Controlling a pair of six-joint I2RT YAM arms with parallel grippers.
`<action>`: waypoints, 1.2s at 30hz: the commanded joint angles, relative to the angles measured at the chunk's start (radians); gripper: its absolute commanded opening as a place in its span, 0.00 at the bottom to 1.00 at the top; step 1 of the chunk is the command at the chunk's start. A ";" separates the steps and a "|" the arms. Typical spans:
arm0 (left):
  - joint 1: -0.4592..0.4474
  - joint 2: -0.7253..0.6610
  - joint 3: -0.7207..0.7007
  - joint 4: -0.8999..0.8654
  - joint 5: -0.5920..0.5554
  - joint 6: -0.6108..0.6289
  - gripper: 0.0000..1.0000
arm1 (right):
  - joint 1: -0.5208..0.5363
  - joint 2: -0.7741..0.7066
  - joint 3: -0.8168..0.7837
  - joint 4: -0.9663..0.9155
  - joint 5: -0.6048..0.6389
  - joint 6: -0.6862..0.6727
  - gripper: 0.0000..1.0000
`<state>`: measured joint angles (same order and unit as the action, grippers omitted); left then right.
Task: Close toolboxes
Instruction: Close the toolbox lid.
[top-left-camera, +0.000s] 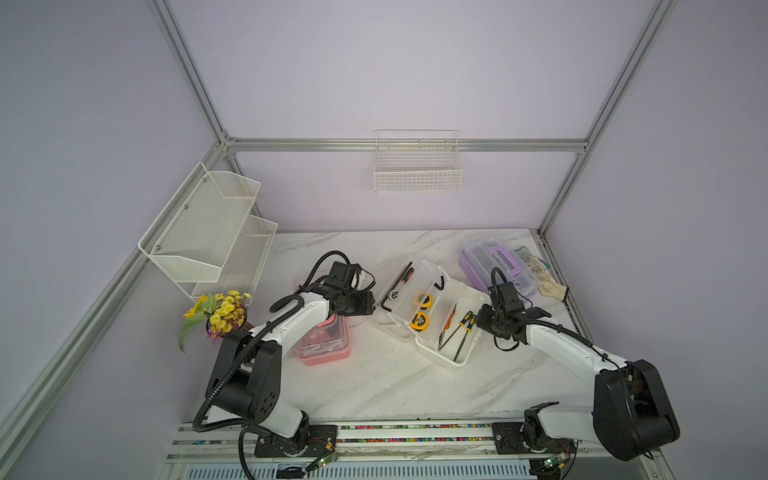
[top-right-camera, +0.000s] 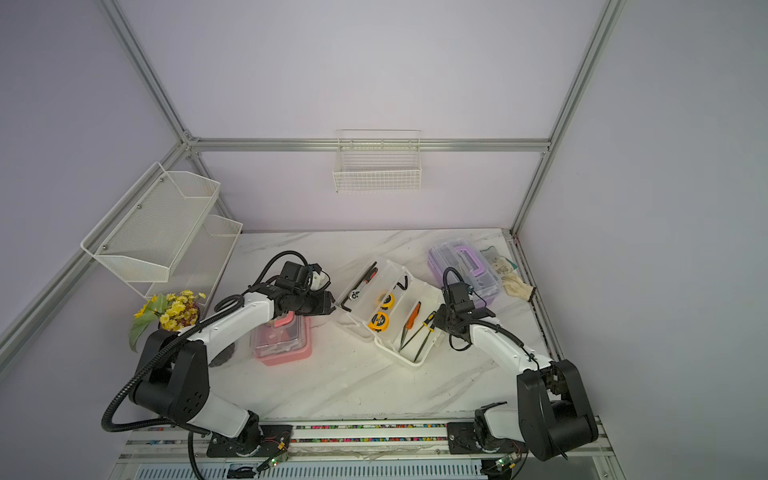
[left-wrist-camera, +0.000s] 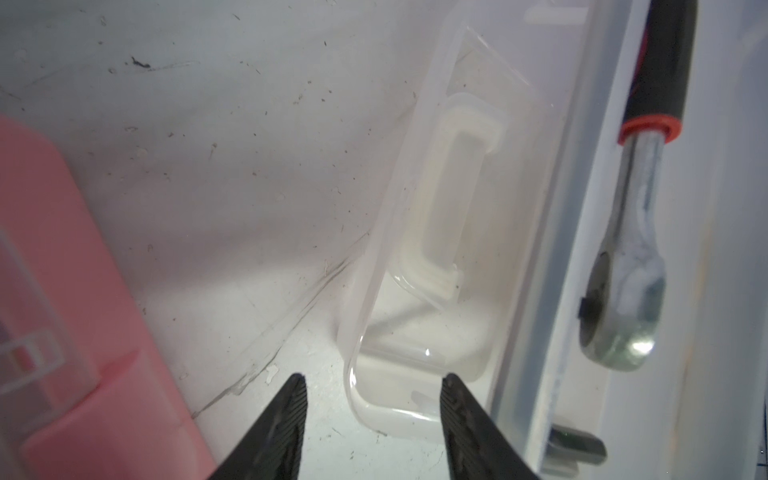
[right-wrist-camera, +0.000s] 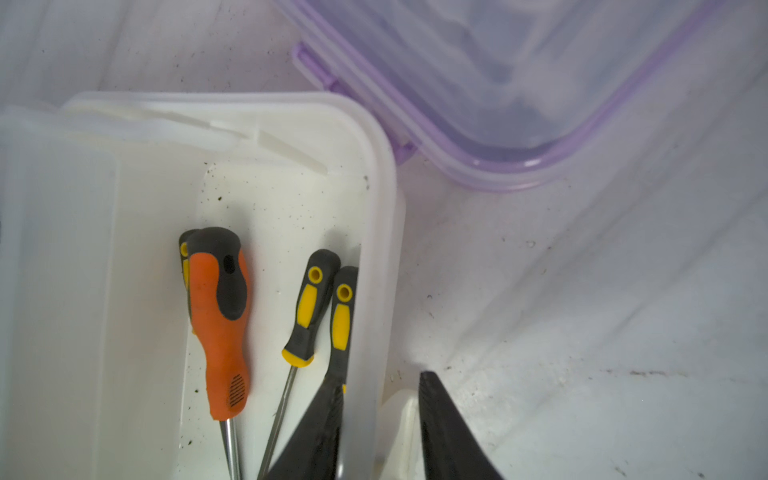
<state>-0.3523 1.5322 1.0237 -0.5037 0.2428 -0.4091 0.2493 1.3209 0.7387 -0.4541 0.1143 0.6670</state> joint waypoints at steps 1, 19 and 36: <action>-0.030 -0.044 -0.057 -0.101 -0.050 -0.028 0.53 | -0.028 -0.003 0.016 -0.051 0.089 -0.030 0.34; -0.137 0.020 -0.058 -0.056 -0.058 -0.103 0.48 | -0.083 -0.025 0.013 -0.024 0.108 -0.083 0.34; -0.130 0.060 -0.092 0.145 -0.128 -0.157 0.22 | -0.083 -0.054 -0.024 0.013 0.019 -0.052 0.34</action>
<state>-0.4965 1.5955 0.9680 -0.4210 0.1440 -0.5430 0.1719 1.2873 0.7307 -0.4629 0.1482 0.6014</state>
